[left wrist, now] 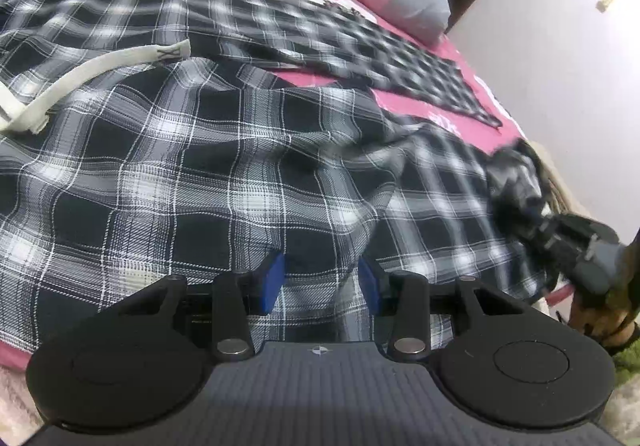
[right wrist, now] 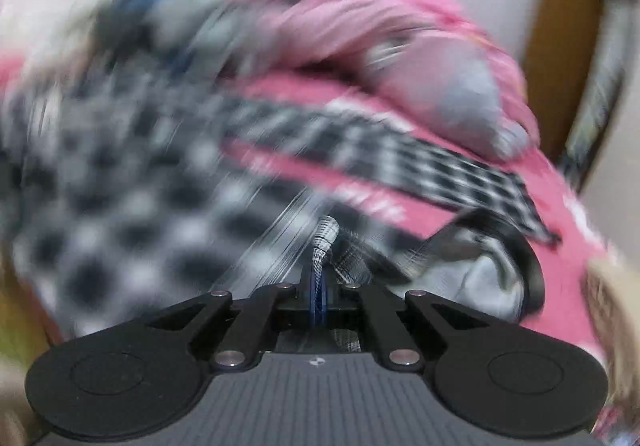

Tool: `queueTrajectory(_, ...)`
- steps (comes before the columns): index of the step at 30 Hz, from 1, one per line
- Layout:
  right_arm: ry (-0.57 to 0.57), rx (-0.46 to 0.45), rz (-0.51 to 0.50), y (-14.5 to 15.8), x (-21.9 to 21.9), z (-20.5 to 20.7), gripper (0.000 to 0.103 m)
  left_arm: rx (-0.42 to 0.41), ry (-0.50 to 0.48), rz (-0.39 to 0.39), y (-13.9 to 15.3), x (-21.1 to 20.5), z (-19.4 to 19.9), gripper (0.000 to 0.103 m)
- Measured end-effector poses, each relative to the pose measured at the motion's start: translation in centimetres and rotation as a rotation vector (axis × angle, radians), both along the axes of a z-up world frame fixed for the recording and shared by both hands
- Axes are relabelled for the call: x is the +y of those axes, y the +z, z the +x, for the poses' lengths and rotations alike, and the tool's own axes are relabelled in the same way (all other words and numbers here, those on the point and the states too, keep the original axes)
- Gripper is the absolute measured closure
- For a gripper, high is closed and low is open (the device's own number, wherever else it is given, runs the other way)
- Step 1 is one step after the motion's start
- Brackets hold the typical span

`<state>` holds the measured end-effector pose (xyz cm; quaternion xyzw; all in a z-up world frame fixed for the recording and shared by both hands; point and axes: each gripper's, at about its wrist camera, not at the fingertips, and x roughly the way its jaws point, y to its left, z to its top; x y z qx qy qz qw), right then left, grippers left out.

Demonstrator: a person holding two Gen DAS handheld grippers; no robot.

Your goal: Fold clothes

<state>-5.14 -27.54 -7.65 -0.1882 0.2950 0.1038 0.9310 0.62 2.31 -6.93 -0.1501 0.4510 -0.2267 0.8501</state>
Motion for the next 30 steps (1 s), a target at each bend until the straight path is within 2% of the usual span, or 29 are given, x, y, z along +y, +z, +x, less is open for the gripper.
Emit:
queueTrajectory(2,0.007,0.013,-0.017,-0.6,0.2,-0.3,0.1,-0.005,-0.004,0.001,0.0,0.0,-0.1,0.063)
queueTrajectory(6,-0.032,0.022,0.038,0.2,-1.2,-0.3,0.099,-0.006,-0.004,-0.01,0.0,0.4,-0.2,0.063)
queueTrajectory(8,-0.048,0.017,0.072,0.8,-1.9,-0.8,0.095,-0.007,-0.004,-0.014,0.0,0.4,-0.2,0.063)
queueTrajectory(10,-0.062,0.012,0.171,1.4,-3.1,-1.3,0.082,-0.008,-0.004,-0.015,0.0,0.4,-0.3,0.063)
queueTrajectory(13,-0.088,0.006,0.333,2.3,-5.0,-1.9,0.08,-0.009,-0.004,-0.015,0.1,0.5,-0.3,0.063)
queueTrajectory(16,-0.144,0.018,0.359,2.2,-5.6,-1.7,0.075,-0.012,-0.004,-0.011,0.1,0.3,-0.4,0.063)
queueTrajectory(18,-0.199,0.033,0.372,2.1,-6.0,-1.1,0.067,-0.031,-0.05,-0.009,0.6,-1.0,-0.2,0.063)
queueTrajectory(20,-0.266,0.029,0.406,2.1,-6.9,-0.7,0.066,-0.054,-0.113,-0.01,1.2,-2.9,0.2,0.063)
queueTrajectory(22,-0.342,0.016,0.512,2.5,-9.0,-0.5,0.061,-0.076,-0.175,-0.011,1.8,-4.7,0.5,0.063)
queueTrajectory(26,-0.511,0.008,0.753,3.0,-14.4,0.0,0.061,-0.122,-0.3,-0.012,3.0,-8.4,1.2,0.062)
queueTrajectory(30,-0.648,0.067,0.904,2.2,-19.1,2.1,0.06,-0.167,-0.425,-0.014,4.2,-12.2,1.9,0.061)
